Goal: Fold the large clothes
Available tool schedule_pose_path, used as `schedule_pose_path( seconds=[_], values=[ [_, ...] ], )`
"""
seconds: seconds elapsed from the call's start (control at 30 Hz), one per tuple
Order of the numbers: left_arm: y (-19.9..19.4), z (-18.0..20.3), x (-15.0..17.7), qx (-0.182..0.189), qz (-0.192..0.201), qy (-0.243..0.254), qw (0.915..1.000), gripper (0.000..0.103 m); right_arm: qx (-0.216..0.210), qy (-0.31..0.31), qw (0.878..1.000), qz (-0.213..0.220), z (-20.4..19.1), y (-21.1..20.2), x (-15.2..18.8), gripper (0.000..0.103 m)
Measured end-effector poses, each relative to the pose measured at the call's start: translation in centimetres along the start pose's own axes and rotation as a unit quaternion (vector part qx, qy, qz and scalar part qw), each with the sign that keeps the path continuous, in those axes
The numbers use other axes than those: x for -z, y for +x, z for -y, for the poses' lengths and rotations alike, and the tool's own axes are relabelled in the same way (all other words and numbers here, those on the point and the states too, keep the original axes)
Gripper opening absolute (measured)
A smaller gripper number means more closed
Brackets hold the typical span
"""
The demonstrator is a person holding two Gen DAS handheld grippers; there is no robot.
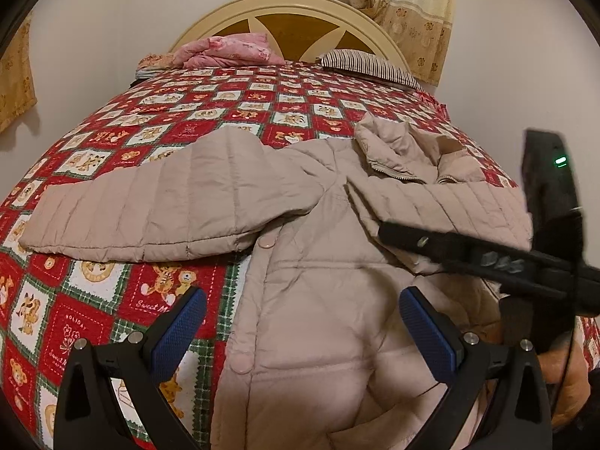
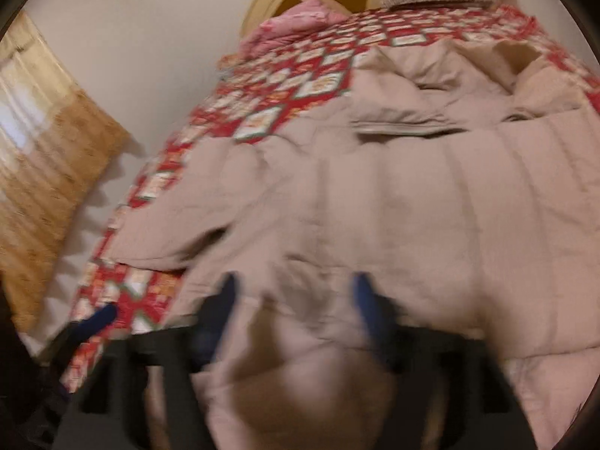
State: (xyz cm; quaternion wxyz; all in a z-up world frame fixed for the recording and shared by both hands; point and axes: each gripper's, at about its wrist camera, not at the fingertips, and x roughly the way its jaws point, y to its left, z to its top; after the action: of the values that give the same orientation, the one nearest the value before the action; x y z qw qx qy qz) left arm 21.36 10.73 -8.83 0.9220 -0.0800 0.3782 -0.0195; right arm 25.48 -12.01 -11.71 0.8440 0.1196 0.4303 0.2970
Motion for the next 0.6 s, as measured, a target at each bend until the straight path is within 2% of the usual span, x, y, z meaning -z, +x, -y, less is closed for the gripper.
schedule_pose_path(
  seconds=[0.07,0.13,0.2,0.23,0.33,0.4,0.5,0.53,0.6],
  values=[
    [-0.1,0.4,-0.5,0.007,0.002,0.002,1.0,0.102,-0.025,-0.005,0.999,0.035,-0.6,-2.5,-0.7,0.079],
    [-0.1,1.2,-1.6,0.007,0.005,0.012,0.9999,0.102,-0.03,-0.013,0.997,0.077,-0.7,-5.6,-1.2,0.066],
    [0.2,2.3,-2.7,0.003,0.002,0.029,0.9996,0.102,0.033,-0.029,0.994,0.102,-0.2,-8.9,-2.2,0.024],
    [0.4,3.0,-3.2,0.003,0.0,0.037,0.9993,0.102,0.062,-0.028,0.992,0.108,0.6,-10.0,-2.6,0.019],
    [1.9,5.3,-4.7,-0.004,-0.001,0.067,0.9978,0.102,0.16,0.013,0.978,0.131,5.7,-13.8,-3.3,0.019],
    [3.8,6.5,-5.4,-0.017,-0.014,0.07,0.9973,0.102,0.216,0.075,0.964,0.136,11.2,-15.5,-3.2,0.025],
    [6.8,8.1,-5.9,-0.036,-0.028,0.079,0.9958,0.102,0.252,0.14,0.95,0.123,17.2,-16.0,-2.4,0.025],
    [8.0,8.5,-5.9,-0.056,-0.035,0.083,0.9944,0.102,0.252,0.162,0.947,0.113,18.9,-15.6,-1.9,0.025],
    [9.9,8.8,-5.8,-0.075,-0.051,0.079,0.9928,0.102,0.238,0.193,0.947,0.1,21.1,-14.6,-1.2,0.025]
  ],
)
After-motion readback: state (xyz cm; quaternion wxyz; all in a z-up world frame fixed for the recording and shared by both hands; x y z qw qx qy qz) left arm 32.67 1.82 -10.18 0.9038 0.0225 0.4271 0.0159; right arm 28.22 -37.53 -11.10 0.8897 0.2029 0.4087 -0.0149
